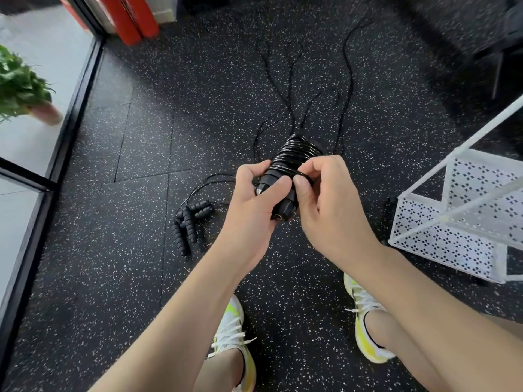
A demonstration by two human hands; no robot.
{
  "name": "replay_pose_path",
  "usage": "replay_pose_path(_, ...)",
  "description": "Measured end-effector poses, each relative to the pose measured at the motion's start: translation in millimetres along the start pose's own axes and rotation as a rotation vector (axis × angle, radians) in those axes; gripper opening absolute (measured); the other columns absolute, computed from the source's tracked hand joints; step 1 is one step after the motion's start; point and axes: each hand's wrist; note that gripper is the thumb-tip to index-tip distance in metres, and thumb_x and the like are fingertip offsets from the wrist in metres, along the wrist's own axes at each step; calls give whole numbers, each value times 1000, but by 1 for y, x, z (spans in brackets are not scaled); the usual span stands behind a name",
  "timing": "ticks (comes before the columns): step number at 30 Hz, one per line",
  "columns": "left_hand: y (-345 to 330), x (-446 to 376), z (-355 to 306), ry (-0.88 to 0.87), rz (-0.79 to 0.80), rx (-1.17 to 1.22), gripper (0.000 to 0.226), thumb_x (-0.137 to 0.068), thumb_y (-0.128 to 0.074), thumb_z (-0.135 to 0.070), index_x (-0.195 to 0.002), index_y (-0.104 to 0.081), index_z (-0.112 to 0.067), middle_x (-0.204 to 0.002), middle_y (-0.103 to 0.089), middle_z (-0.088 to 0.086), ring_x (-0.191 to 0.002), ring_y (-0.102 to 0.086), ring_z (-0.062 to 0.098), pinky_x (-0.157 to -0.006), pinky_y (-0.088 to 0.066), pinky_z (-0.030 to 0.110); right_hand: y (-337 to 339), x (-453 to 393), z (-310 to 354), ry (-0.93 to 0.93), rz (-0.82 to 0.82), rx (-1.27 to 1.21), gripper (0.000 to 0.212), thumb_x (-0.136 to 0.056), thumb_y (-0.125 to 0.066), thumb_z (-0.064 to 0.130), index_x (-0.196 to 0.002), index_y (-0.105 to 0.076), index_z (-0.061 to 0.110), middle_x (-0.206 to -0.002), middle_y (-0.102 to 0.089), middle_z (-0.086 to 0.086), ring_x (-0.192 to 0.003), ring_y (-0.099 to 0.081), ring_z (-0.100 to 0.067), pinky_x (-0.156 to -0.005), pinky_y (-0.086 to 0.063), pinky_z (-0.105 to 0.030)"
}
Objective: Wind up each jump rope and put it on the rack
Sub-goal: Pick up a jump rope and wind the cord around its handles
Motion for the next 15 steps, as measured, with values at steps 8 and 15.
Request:
replay_pose_path(8, 1, -2, 0, -25, -17, -52, 43, -88, -73, -10, -125, -54, -18, -111, -69, 6, -93, -63, 21, -81, -51, 41, 1, -1, -7, 121, 28, 148, 28, -105, -48, 22, -125, -61, 8, -113, -47, -2, -86, -50, -6, -75, -47, -20)
replay_pose_path(15, 8, -2, -3, -16, -51, -6, 34, -99, -61, -2, -130, -52, -12, -128, -64, 15, -103, -67, 30, -84, -56, 45, 4, -3, -14, 165, 66, 31, 31, -101, -61, 20, -130, -65, 14, -110, -51, 0, -82, -55, -6, -76, -43, -8)
Point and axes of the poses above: each hand's wrist, its own x-axis away from the middle knuckle, its own y-axis out of the back of the hand, z = x × y
